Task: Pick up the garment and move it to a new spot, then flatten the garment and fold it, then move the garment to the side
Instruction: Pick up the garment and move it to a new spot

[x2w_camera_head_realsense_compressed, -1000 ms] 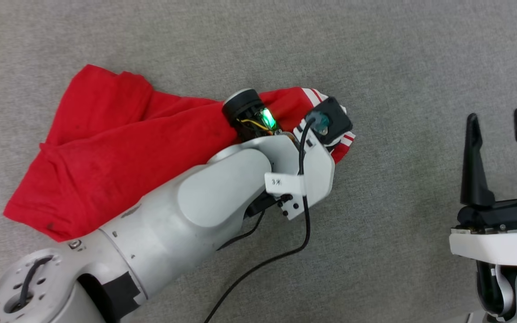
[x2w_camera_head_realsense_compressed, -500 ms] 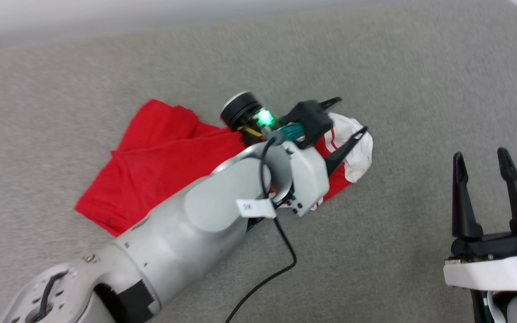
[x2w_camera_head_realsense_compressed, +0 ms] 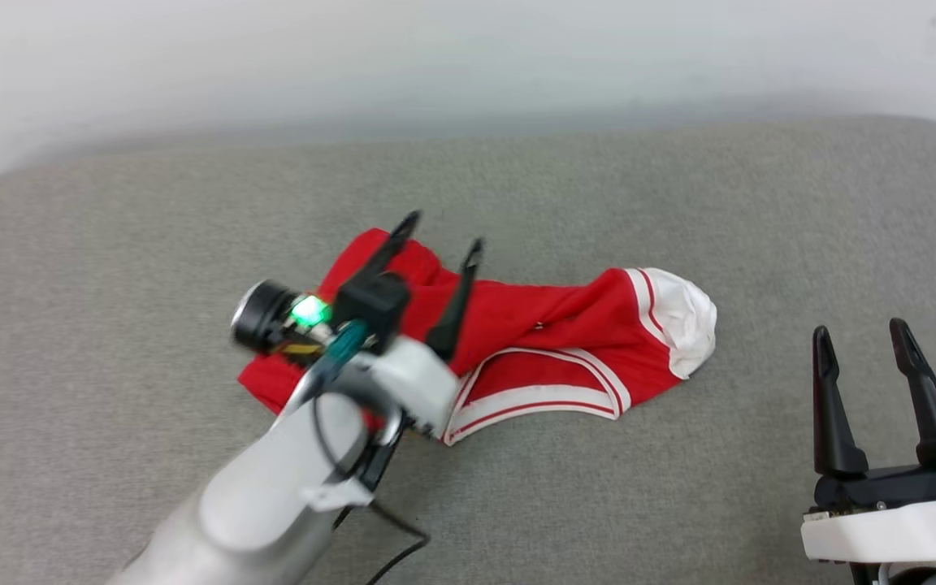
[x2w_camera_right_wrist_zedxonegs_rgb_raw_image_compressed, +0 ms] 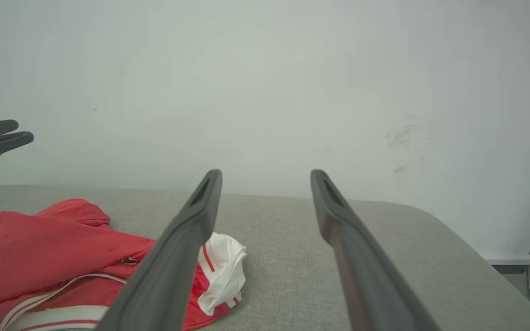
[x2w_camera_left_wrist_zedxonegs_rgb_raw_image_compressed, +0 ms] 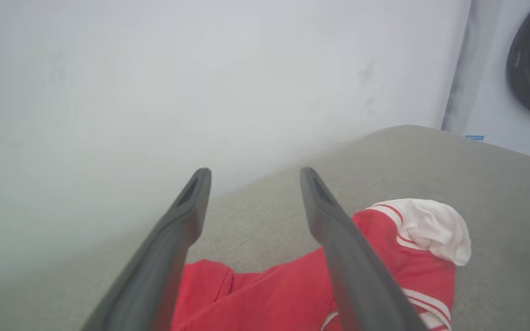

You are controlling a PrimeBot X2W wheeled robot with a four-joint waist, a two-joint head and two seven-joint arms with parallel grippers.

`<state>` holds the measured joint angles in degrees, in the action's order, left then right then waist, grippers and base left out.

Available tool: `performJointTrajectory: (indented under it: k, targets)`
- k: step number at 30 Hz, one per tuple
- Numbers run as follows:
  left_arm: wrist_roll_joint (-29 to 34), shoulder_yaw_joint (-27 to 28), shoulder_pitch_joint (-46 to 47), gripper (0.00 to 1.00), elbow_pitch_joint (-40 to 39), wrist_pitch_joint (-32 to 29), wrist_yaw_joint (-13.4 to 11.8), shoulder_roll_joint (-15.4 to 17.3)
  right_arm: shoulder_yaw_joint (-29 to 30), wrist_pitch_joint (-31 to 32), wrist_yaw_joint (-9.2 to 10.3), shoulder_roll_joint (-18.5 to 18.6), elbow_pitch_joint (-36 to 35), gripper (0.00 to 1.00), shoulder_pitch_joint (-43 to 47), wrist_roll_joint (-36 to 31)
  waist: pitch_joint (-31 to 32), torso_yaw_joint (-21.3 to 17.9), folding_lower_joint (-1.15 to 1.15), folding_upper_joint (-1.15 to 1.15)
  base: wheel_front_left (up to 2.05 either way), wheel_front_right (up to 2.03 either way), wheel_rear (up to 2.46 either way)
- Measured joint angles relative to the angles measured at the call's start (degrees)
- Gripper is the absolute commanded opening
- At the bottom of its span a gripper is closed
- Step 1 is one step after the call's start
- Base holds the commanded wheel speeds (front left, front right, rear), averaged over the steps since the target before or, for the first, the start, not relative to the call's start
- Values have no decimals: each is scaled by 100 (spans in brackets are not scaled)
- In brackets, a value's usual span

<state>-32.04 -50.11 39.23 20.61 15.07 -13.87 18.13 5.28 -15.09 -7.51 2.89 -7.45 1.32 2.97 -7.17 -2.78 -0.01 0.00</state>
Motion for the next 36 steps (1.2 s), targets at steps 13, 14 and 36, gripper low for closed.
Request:
performJointTrajectory:
  k: [13, 14, 36]
  targets:
    - [962, 2291, -2444, 100, -1303, 0, -587, 436, 53, 0, 0, 1, 155, 100, 303, 60, 516, 313, 0, 0, 0, 0, 0]
    - [1023, 2421, -2620, 100, -1344, 1, -587, 421, 49, -1, 0, 1, 183, 100, 342, 79, 548, 326, 0, 0, 0, 0, 0]
    - [2143, 3984, -4247, 100, -1544, 0, 434, -675, -53, 0, 0, 1, 695, 100, 993, 310, 872, 444, 0, 0, 0, 0, 0]
